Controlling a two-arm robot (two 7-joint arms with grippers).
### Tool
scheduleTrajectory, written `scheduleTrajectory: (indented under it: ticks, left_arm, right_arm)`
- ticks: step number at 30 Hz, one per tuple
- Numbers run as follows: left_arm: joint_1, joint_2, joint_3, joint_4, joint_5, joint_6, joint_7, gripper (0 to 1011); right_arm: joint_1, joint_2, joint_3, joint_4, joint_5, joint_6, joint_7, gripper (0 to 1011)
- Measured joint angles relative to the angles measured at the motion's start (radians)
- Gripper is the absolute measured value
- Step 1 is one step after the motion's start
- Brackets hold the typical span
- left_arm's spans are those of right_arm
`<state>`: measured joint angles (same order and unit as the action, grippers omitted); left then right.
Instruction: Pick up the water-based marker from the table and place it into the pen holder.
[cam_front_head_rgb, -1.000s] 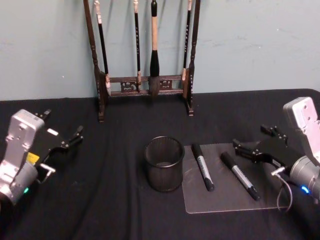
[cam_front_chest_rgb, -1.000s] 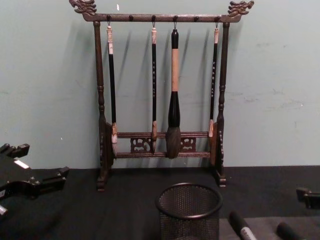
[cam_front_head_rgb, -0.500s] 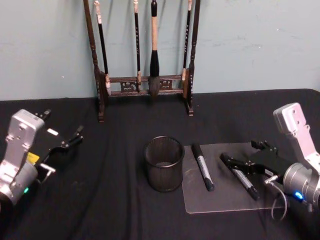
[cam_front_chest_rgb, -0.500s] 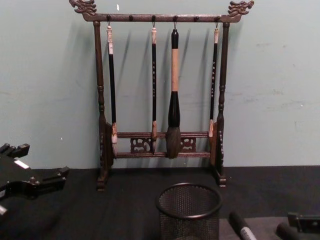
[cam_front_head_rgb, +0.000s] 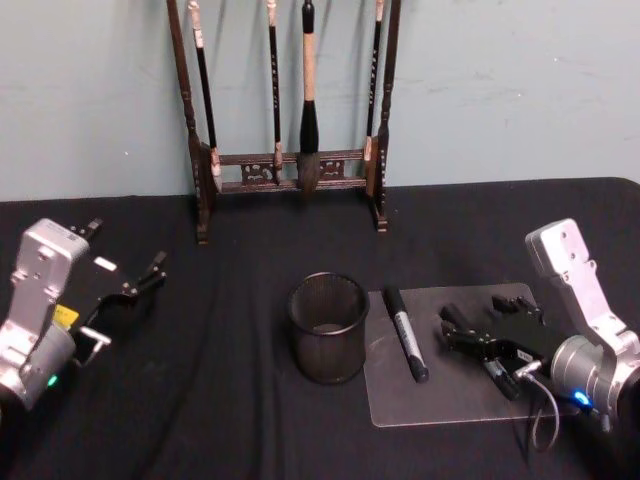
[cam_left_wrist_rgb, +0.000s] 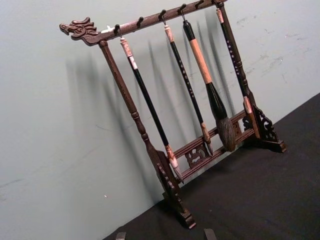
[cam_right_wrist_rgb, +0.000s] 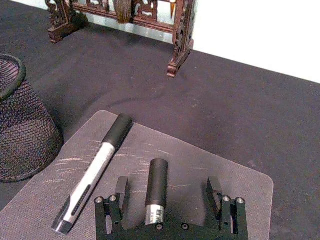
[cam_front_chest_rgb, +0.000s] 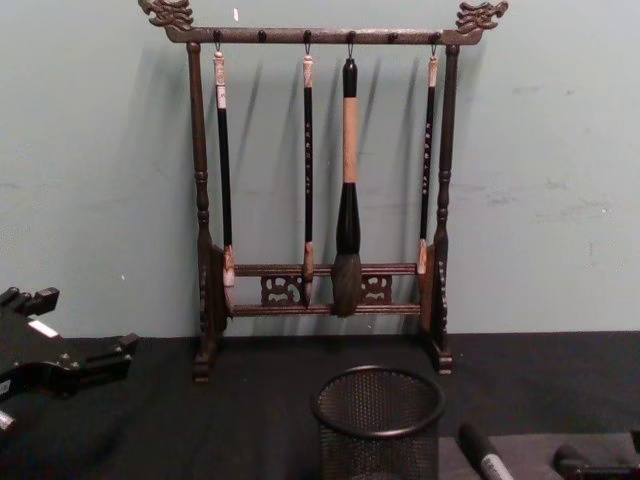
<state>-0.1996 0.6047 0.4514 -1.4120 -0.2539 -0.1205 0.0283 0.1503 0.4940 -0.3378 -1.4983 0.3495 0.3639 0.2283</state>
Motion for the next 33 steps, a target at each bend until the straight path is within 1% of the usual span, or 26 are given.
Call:
scheduleTrajectory:
  ticks: [4, 15, 25, 33]
  left_arm:
    - [0.0, 0.0, 0.0, 0.0, 0.0, 0.0, 0.0, 1009]
    - [0.0, 0.0, 0.0, 0.0, 0.0, 0.0, 0.0, 1009]
    - [0.0, 0.0, 0.0, 0.0, 0.0, 0.0, 0.0, 1009]
    - [0.0, 0.0, 0.0, 0.0, 0.0, 0.0, 0.0, 1009]
  right_arm:
    - [0.001, -0.012, 0.009, 0.009, -0.015, 0.01, 0.014, 1002]
    - [0.003, -0.027, 0.022, 0.021, -0.036, 0.02, 0.034, 1002]
    - [0.001, -0.055, 0.048, 0.035, -0.077, 0.041, 0.072, 1002]
    - [0.001, -0.056, 0.05, 0.036, -0.08, 0.04, 0.076, 1002]
